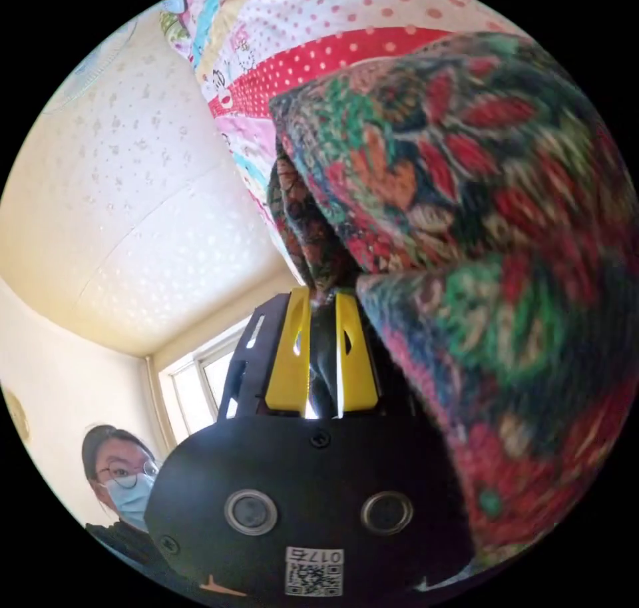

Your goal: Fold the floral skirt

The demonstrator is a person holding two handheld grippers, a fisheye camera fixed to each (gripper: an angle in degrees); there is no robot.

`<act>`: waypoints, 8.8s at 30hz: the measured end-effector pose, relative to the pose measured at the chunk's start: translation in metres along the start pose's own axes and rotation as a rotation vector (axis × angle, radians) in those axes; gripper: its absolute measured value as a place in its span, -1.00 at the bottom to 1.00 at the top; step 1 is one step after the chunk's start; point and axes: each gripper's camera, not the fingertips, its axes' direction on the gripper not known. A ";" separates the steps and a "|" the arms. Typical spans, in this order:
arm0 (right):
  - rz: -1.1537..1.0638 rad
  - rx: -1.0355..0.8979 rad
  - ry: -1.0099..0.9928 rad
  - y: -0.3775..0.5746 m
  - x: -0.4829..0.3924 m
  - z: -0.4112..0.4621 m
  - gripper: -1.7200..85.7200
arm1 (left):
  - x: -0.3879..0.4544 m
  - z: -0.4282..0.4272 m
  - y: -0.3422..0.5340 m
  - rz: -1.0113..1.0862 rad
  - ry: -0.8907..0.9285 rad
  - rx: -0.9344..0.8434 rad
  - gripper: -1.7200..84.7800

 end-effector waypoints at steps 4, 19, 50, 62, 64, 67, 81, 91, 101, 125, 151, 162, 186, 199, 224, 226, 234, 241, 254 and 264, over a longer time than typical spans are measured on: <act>-0.115 -0.188 -0.225 0.002 -0.046 0.020 -0.79 | -0.001 -0.048 0.025 0.053 0.002 0.050 -0.98; -0.661 -0.476 0.997 0.076 -0.147 0.117 -0.69 | 0.075 -0.049 0.034 0.367 -0.283 -0.007 -0.84; -1.519 -1.277 0.940 0.041 -0.327 0.225 -0.62 | 0.271 -0.015 -0.038 1.282 -0.558 -0.452 -0.59; -1.242 -1.886 1.052 0.013 -0.309 0.285 -0.88 | 0.281 0.034 -0.119 1.259 -0.527 -0.651 -0.62; -1.234 -1.761 0.980 -0.012 -0.335 0.272 -0.89 | 0.281 0.035 -0.130 1.256 -0.520 -0.656 -0.62; -1.174 -1.479 0.901 -0.072 -0.354 0.237 -0.89 | 0.281 0.033 -0.155 1.215 -0.456 -0.629 -0.62; -0.769 -0.675 0.637 -0.182 -0.245 0.071 -0.90 | 0.212 0.083 -0.242 0.915 -0.704 -0.803 -0.72; -0.544 -0.501 0.751 -0.186 -0.198 0.038 -0.89 | 0.171 0.030 -0.257 0.675 -0.660 -0.531 -0.91; -0.740 -0.493 0.526 -0.107 -0.205 -0.033 -0.71 | 0.139 -0.111 -0.192 0.442 -0.089 -0.079 -0.74; -0.948 -0.419 1.103 0.050 -0.137 -0.089 -0.89 | 0.213 0.060 0.079 0.371 -0.754 -0.045 -0.81; -0.190 0.186 0.016 0.111 0.072 -0.147 -0.44 | 0.175 0.096 0.251 -0.134 -0.256 0.363 -0.44; -0.042 0.289 0.078 0.076 0.072 -0.107 -0.50 | 0.186 0.103 0.294 -0.206 -0.220 0.504 -0.36; -0.062 0.116 -0.263 0.035 0.116 -0.103 -0.33 | 0.199 0.126 0.160 -0.410 0.113 0.675 -0.56; 0.038 0.173 -0.163 -0.045 0.106 -0.039 -0.42 | 0.162 0.086 0.069 -0.456 0.225 0.639 -0.50; -0.524 0.320 -0.406 0.013 -0.118 -0.162 -0.57 | 0.382 0.121 -0.142 0.000 0.270 0.202 -0.57; -0.630 0.348 -0.378 0.007 -0.159 -0.198 -0.57 | 0.405 0.162 -0.166 0.058 0.316 0.153 -0.57; -0.614 0.514 -0.179 -0.090 -0.171 -0.333 -0.56 | 0.337 0.353 -0.264 -0.018 0.180 -0.134 -0.53; -0.317 0.555 -0.124 -0.131 -0.067 -0.376 -0.56 | 0.203 0.324 -0.207 0.020 0.199 -0.456 -0.62; -0.273 0.469 -0.082 0.076 -0.088 -0.317 -0.85 | 0.363 -0.002 -0.115 0.553 -0.168 -0.428 -0.78; -1.093 -0.420 0.555 0.232 -0.299 -0.108 -0.95 | 0.505 -0.183 0.076 0.970 -1.068 0.037 -0.97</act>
